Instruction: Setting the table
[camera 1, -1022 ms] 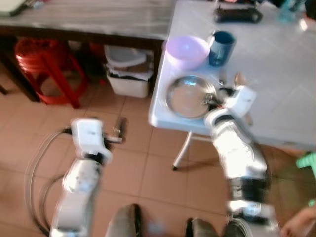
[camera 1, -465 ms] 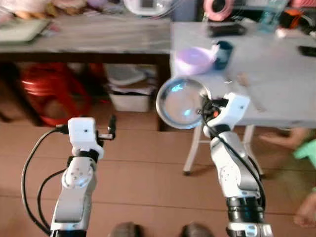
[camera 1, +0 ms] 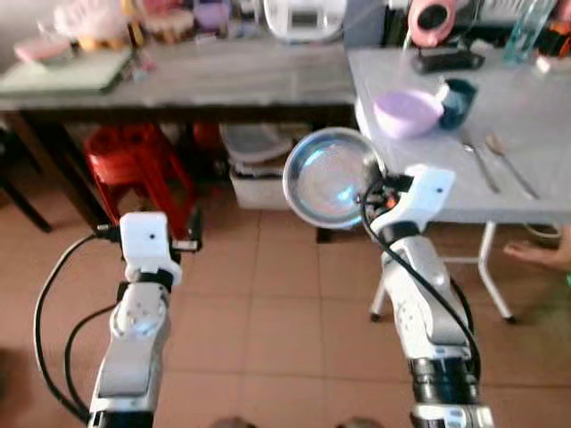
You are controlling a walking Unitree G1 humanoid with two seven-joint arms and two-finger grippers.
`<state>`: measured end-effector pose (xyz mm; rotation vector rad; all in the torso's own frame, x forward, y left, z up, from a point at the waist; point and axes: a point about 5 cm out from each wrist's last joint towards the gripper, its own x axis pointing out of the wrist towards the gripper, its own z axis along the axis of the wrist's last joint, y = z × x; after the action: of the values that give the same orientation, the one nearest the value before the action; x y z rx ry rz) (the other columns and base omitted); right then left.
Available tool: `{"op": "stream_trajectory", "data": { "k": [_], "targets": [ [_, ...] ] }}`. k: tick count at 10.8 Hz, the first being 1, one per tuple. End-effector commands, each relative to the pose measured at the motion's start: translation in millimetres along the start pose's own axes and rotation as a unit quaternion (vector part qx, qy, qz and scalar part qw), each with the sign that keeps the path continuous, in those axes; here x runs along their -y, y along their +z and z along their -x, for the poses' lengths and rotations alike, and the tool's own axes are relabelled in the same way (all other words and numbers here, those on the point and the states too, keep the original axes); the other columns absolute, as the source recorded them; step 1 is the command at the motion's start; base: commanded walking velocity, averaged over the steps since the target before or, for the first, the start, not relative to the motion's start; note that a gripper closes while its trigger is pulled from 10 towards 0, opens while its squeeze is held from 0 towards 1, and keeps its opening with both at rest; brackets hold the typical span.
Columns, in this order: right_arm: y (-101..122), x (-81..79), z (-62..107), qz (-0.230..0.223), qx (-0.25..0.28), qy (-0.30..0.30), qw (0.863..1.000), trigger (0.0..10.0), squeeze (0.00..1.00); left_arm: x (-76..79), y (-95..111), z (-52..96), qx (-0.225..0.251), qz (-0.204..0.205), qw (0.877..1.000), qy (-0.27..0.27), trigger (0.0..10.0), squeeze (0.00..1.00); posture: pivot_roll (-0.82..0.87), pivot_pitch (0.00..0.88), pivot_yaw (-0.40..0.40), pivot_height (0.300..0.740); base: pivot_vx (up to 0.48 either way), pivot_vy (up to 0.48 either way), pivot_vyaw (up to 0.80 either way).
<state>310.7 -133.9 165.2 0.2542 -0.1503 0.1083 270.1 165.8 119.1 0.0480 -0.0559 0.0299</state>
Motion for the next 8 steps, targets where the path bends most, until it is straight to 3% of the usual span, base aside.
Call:
{"op": "stream_trajectory", "data": {
  "k": [1, 3, 4, 5, 8],
  "targets": [
    [4.5, 6.7, 0.6, 0.008, 0.010, -0.011, 1.000, 0.0, 0.00, 5.3, 2.4, -2.7, 0.005, -0.003, 1.000, -0.005, 10.0, 0.00, -0.01, 0.025, 0.068, 0.740, 0.450, 0.000, 0.00],
    [3.1, 4.6, 0.1, 0.007, 0.008, -0.006, 1.000, 0.0, 0.00, 6.8, 2.6, -4.7, 0.006, 0.001, 1.000, -0.011, 10.0, 0.00, -0.01, 0.025, 0.065, 0.740, 0.465, 0.000, 0.00],
    [2.5, 4.1, -0.4, 0.010, 0.005, -0.001, 1.000, 3.1, 0.00, 8.5, 2.8, -5.0, 0.008, 0.000, 1.000, -0.012, 10.0, 0.00, -0.01, 0.024, 0.064, 0.740, 0.480, 0.000, 0.00],
    [1.8, 4.4, -1.2, 0.012, 0.001, -0.001, 1.000, 10.0, 0.00, 9.5, 2.7, -4.9, 0.008, 0.000, 1.000, -0.013, 10.0, 0.00, -0.01, 0.024, 0.064, 0.740, 0.480, 0.000, 0.00],
    [-0.1, 2.8, -1.7, 0.012, -0.004, 0.000, 1.000, 10.0, 0.00, 12.0, 3.8, -5.6, 0.011, -0.003, 1.000, -0.019, 10.0, 0.00, -0.01, 0.038, 0.060, 0.740, 0.480, 0.000, 0.00]
  ]
}}
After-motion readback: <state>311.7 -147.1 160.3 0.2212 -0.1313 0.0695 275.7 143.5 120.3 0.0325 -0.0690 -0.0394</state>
